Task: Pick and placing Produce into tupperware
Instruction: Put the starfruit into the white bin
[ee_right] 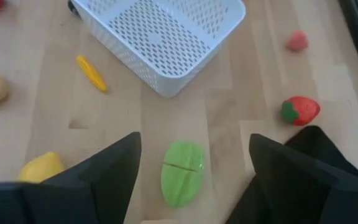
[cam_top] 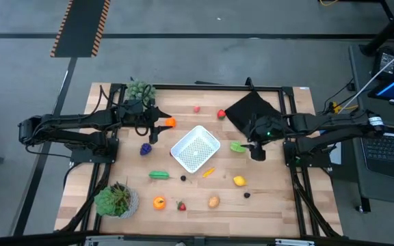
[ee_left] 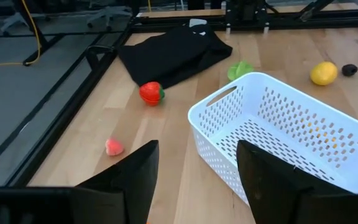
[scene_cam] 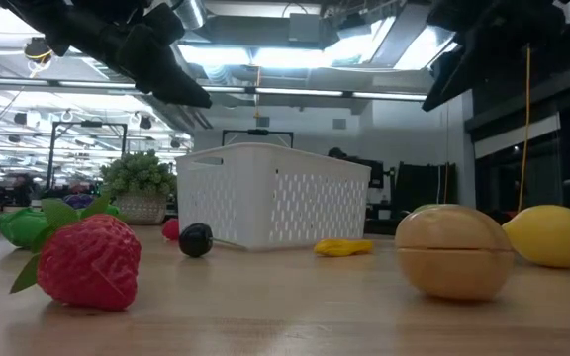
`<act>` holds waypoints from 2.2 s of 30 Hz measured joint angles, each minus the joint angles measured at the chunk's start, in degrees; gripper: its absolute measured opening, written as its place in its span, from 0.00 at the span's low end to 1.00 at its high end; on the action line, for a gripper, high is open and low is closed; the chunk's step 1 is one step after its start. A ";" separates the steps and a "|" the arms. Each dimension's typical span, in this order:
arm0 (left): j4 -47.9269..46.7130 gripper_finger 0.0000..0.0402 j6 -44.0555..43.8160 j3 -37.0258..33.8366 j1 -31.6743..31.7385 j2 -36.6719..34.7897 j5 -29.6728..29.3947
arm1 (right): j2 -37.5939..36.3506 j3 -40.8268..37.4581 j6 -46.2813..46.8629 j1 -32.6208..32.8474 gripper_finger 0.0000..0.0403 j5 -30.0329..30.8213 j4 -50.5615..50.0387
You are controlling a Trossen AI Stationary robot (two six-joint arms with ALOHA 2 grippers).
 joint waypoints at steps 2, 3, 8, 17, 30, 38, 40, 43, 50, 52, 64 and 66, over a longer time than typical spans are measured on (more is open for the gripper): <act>-0.01 0.52 -0.09 0.00 0.02 0.00 0.00 | 1.57 0.00 1.29 1.51 0.75 1.05 -0.05; -0.01 0.52 -0.15 0.00 0.02 0.00 0.00 | 2.45 0.00 1.89 2.04 0.75 1.12 -0.12; -0.03 0.52 -0.12 -0.02 0.04 0.00 -0.02 | 7.18 0.00 5.98 2.60 0.75 1.30 -0.27; -0.05 0.52 -0.17 -0.02 0.02 0.00 -0.02 | 14.16 0.00 9.35 1.18 0.75 1.30 -0.25; -0.56 0.52 -0.09 -0.02 0.04 0.00 -0.02 | 22.45 0.00 11.63 1.19 0.75 0.58 -0.18; -0.60 0.52 -0.06 -0.02 0.04 0.00 -0.02 | 25.83 0.00 12.04 1.00 0.75 1.06 1.21; -0.62 0.52 -0.04 -0.02 0.04 0.00 -0.02 | 26.66 0.00 12.10 0.72 0.75 1.09 1.54; -0.62 0.52 -0.06 -0.02 0.04 0.00 -0.02 | 27.90 0.00 12.35 -0.13 0.75 1.11 1.52; -0.67 0.52 -0.04 -0.02 0.04 0.00 -0.02 | 31.00 0.00 12.21 -1.68 0.75 1.24 1.87; -0.69 0.52 -0.04 -0.02 0.04 0.00 -0.02 | 31.86 0.00 12.10 -1.94 0.75 1.24 2.01; -0.69 0.52 -0.02 -0.02 0.04 0.00 -0.02 | 33.44 0.00 12.28 -2.38 0.70 1.22 4.37; -0.69 0.52 -0.02 -0.02 0.04 0.00 -0.02 | 33.44 0.00 12.26 -2.38 0.66 1.22 4.39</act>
